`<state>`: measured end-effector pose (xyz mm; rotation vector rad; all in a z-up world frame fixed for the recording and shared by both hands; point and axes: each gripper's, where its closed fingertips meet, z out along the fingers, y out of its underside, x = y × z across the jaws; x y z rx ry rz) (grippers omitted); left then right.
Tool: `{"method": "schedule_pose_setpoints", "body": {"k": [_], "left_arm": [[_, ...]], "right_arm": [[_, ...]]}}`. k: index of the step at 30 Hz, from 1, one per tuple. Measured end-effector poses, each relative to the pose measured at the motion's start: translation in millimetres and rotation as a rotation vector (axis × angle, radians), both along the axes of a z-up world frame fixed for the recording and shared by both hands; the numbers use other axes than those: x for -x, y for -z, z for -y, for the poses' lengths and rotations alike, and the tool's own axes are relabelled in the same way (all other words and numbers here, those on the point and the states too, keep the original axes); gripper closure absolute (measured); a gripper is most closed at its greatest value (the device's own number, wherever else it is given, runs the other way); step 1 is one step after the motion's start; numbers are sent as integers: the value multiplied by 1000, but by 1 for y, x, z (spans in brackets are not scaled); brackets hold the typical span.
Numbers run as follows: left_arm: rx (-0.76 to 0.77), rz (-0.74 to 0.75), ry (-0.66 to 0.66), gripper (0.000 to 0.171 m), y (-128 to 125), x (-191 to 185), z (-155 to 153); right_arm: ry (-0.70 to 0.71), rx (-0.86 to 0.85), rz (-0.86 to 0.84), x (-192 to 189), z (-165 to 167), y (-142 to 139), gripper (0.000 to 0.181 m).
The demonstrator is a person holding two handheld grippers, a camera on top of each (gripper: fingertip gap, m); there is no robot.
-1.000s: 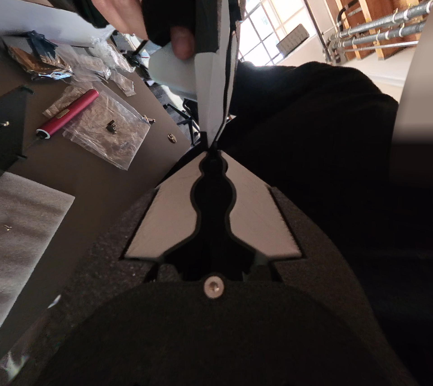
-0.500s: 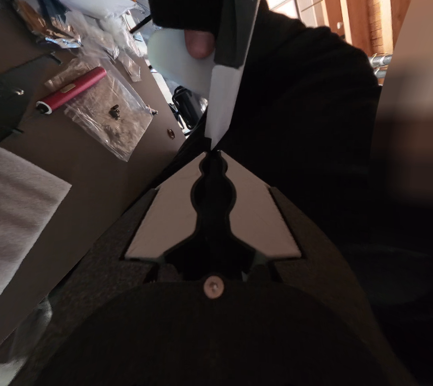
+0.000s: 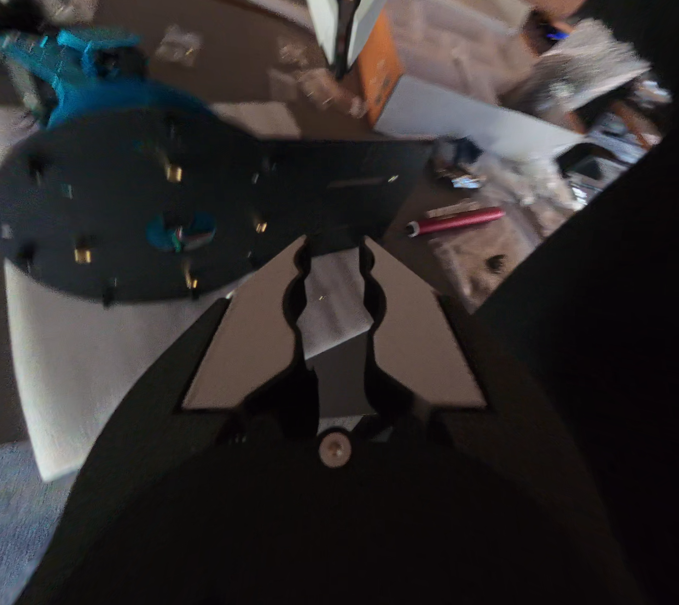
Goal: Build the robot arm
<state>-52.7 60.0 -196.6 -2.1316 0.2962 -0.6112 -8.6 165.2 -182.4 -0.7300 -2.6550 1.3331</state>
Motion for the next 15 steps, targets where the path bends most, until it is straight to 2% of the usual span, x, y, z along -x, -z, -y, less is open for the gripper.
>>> {"method": "schedule_pose_setpoints", "body": {"k": [2, 5, 8, 12, 15], "left_arm": [[67, -44, -92, 149, 39, -1, 6], [135, -120, -125, 153, 76, -11, 8], [162, -153, -134, 154, 90, -24, 5], [125, -301, -127, 160, 106, -20, 0], [129, -275, -73, 164, 116, -29, 0]], "right_arm": [[-45, -101, 32, 2, -15, 36, 176], [-113, -296, 132, 2, -33, 87, 176], [-152, -311, 174, 4, -30, 109, 176], [-148, -222, 169, 5, -27, 128, 176], [-153, -194, 162, 4, -26, 136, 176]]}}
